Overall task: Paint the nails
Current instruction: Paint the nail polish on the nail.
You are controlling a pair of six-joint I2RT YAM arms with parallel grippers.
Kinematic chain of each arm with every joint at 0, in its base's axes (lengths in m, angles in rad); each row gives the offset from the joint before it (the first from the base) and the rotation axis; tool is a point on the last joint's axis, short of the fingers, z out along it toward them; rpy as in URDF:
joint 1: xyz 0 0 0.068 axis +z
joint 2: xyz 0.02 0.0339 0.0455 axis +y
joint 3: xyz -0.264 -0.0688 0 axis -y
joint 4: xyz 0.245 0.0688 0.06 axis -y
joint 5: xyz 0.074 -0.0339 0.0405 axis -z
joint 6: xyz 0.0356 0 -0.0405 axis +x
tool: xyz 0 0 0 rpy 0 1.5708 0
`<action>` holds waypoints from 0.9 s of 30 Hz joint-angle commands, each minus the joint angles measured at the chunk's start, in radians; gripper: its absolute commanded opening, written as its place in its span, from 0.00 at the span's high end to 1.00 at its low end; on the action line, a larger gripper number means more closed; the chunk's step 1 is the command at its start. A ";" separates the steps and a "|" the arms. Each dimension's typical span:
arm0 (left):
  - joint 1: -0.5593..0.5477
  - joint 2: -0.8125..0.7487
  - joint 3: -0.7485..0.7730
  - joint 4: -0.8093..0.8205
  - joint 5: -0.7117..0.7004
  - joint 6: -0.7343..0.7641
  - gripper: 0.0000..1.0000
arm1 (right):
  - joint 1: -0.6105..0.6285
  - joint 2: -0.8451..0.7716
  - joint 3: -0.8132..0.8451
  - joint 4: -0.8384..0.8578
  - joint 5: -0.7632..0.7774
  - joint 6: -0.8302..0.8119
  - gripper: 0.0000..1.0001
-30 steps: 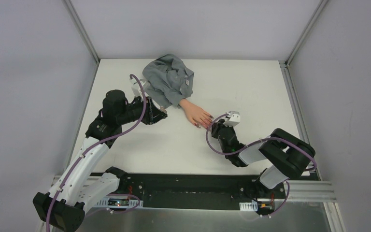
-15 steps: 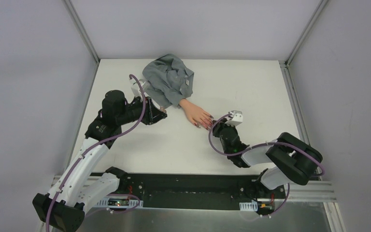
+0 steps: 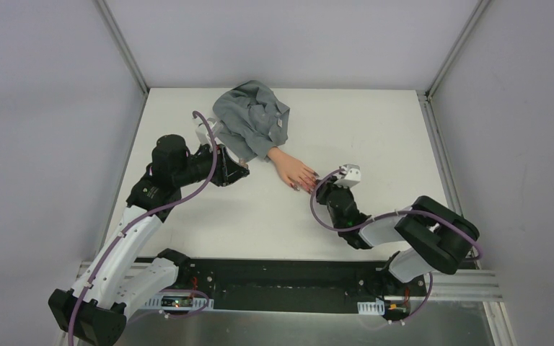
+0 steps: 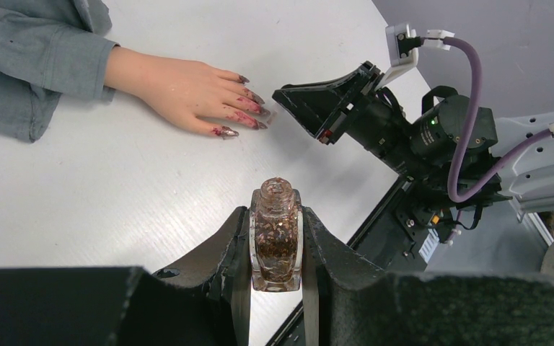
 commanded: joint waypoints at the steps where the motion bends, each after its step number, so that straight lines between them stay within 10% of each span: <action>1: 0.003 -0.018 0.024 0.017 -0.006 0.015 1.00 | -0.005 0.027 0.040 0.028 -0.016 0.014 1.00; 27: 0.003 -0.015 0.024 0.017 -0.006 0.015 1.00 | -0.021 0.075 0.067 0.066 -0.056 0.013 1.00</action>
